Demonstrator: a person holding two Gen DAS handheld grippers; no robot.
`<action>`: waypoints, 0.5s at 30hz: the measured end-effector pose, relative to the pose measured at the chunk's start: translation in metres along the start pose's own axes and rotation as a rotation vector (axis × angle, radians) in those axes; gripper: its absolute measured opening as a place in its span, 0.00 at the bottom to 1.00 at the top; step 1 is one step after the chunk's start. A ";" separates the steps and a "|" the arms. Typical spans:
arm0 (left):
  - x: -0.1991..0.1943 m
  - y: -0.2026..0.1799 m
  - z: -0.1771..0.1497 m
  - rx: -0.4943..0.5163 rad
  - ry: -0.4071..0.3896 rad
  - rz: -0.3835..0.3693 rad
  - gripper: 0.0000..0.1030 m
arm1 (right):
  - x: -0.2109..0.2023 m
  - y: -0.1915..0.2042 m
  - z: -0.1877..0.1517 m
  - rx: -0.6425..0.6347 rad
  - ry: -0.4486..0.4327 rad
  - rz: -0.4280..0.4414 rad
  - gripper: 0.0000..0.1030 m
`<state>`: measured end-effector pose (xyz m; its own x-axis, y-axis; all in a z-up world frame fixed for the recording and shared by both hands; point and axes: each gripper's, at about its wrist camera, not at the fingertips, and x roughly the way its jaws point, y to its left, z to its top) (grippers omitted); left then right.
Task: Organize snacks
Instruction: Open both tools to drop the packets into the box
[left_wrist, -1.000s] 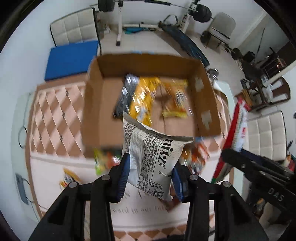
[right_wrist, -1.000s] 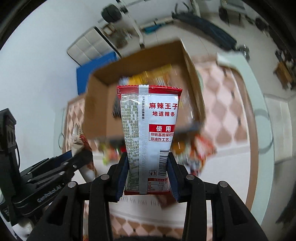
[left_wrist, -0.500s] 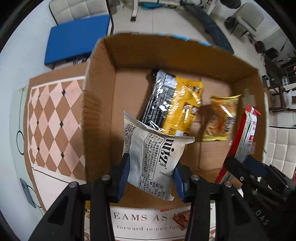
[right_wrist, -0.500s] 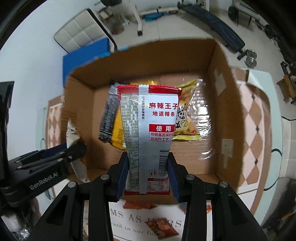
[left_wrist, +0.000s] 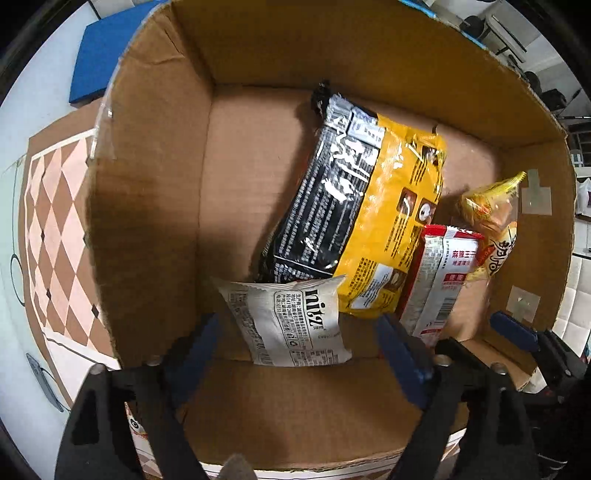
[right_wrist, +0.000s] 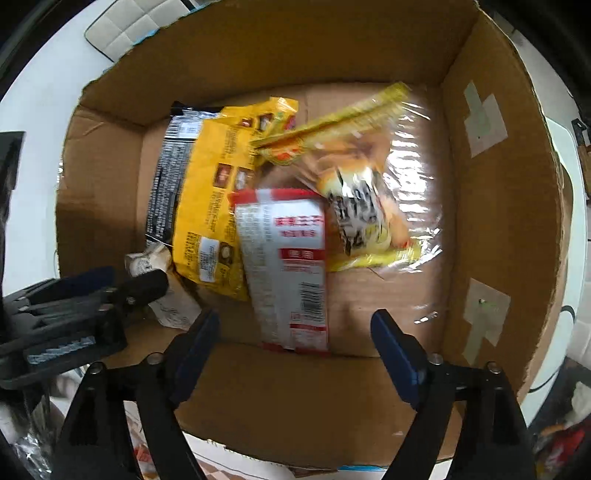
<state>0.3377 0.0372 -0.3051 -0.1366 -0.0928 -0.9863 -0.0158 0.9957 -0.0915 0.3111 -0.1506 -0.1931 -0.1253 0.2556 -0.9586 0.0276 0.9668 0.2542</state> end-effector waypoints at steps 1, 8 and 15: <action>-0.002 0.000 0.000 0.000 -0.007 -0.001 0.85 | -0.001 0.000 0.000 -0.004 -0.001 -0.010 0.86; -0.032 -0.008 -0.004 0.024 -0.085 -0.026 0.85 | -0.019 0.002 -0.010 -0.021 -0.067 -0.052 0.88; -0.074 -0.023 -0.032 0.066 -0.245 0.019 0.85 | -0.046 0.007 -0.029 -0.031 -0.177 -0.091 0.89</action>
<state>0.3169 0.0210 -0.2261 0.1076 -0.0783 -0.9911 0.0506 0.9960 -0.0732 0.2879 -0.1553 -0.1433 0.0509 0.1672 -0.9846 -0.0069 0.9859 0.1671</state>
